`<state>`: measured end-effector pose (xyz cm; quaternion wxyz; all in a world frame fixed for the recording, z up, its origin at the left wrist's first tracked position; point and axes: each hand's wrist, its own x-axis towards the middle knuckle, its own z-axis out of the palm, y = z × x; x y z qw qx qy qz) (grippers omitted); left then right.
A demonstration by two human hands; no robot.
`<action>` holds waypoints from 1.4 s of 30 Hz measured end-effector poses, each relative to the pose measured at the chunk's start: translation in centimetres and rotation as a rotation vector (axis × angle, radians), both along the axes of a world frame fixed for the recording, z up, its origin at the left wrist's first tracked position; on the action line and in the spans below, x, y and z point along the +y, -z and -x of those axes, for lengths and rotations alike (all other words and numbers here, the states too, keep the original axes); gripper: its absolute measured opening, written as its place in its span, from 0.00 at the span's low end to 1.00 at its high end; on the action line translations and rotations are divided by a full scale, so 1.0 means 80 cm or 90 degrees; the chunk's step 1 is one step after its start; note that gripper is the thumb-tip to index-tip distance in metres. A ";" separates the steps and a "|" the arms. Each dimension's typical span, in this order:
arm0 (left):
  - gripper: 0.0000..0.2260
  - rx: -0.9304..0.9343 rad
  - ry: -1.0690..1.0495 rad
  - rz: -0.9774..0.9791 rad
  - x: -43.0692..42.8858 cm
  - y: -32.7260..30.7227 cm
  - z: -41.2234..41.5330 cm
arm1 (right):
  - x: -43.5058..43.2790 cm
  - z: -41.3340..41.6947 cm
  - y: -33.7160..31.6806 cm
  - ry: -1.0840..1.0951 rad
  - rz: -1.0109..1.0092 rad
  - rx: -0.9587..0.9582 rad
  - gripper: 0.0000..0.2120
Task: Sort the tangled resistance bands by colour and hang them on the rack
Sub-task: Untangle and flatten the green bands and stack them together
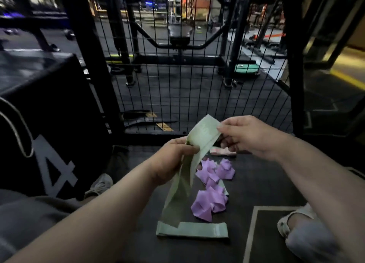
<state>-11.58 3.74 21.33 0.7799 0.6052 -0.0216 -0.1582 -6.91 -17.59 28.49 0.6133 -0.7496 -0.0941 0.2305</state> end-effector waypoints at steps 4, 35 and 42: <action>0.16 0.009 0.035 0.032 -0.003 -0.026 0.032 | 0.004 0.033 -0.036 0.022 -0.011 -0.076 0.06; 0.07 -0.043 -0.258 0.010 0.027 -0.026 0.079 | -0.038 0.063 -0.091 0.522 -0.206 -0.139 0.11; 0.09 -0.136 -0.248 -0.019 0.017 -0.066 0.068 | -0.021 0.090 -0.025 0.437 -0.038 -0.079 0.10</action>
